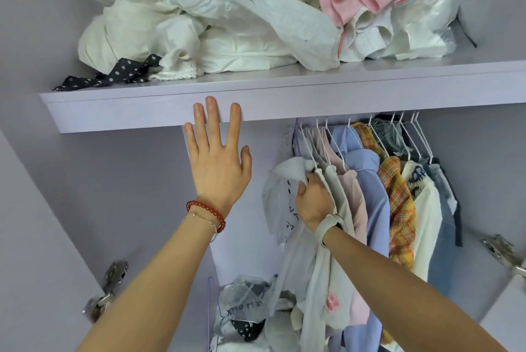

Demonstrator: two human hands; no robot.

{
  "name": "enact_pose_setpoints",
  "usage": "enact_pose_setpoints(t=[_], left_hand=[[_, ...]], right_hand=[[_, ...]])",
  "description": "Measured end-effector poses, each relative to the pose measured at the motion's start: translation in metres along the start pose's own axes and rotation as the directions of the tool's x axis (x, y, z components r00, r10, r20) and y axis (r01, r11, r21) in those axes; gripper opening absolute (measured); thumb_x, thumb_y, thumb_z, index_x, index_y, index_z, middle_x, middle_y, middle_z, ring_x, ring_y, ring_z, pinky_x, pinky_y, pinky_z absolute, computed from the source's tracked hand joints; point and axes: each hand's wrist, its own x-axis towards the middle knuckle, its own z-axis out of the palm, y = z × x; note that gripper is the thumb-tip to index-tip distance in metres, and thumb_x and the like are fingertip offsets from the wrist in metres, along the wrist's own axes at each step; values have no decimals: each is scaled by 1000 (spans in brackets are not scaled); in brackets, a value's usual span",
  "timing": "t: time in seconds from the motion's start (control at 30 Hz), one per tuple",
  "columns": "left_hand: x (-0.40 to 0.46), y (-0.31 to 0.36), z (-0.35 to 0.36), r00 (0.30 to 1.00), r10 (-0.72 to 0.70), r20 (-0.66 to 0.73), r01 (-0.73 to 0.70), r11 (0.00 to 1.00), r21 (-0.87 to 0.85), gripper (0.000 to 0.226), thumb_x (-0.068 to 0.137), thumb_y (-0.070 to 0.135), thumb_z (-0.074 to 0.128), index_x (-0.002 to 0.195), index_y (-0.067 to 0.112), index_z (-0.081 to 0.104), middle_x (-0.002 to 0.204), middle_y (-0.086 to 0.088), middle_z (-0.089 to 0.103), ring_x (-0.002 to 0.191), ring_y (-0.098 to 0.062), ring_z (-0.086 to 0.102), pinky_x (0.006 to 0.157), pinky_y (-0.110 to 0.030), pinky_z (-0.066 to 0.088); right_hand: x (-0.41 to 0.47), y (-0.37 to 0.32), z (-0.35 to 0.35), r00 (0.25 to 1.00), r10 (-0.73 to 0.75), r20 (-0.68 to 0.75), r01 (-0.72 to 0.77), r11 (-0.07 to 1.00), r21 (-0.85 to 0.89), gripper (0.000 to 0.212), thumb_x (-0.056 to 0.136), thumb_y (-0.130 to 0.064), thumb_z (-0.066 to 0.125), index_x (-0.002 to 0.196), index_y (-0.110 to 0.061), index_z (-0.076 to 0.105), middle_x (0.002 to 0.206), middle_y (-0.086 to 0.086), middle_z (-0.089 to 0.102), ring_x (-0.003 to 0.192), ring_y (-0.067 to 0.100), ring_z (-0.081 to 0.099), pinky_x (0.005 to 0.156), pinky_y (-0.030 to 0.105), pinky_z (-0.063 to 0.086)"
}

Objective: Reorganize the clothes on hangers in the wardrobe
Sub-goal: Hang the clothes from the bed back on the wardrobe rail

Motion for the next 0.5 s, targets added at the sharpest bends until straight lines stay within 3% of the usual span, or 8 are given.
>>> enact_pose_setpoints(t=[0.13,0.3,0.4,0.5], left_hand=[[0,2,-2,1000,-13,18,13,1000,-14,78,80,17,57,146,16,16,151,-24,12,139,-37,1,113,-56,10],[-17,21,-4,993,-105,51,111,985,-130,75,79,20,55,146,15,21,153,-21,10,141,-40,5,109,-60,6],[-62,51,6,985,-69,155,112,951,-287,65,82,20,52,142,13,31,151,-21,19,140,-39,13,108,-61,9],[-127,94,19,929,81,362,80,909,-409,60,82,16,58,139,11,38,147,-20,28,137,-39,23,107,-60,18]], right_hand=[[-18,6,-13,991,-131,-28,132,991,18,41,93,-12,41,134,-8,40,137,15,39,118,33,46,89,37,42],[-48,18,-59,936,-322,-138,320,947,-38,43,89,-5,45,132,-2,43,135,15,46,128,30,39,111,33,23],[-81,46,-84,925,-324,-198,303,944,-128,41,89,-6,44,129,1,47,132,19,49,124,33,44,109,37,27],[-134,92,-97,952,-209,-224,170,969,-181,40,87,-7,46,125,3,51,129,22,52,120,39,48,104,49,37]])
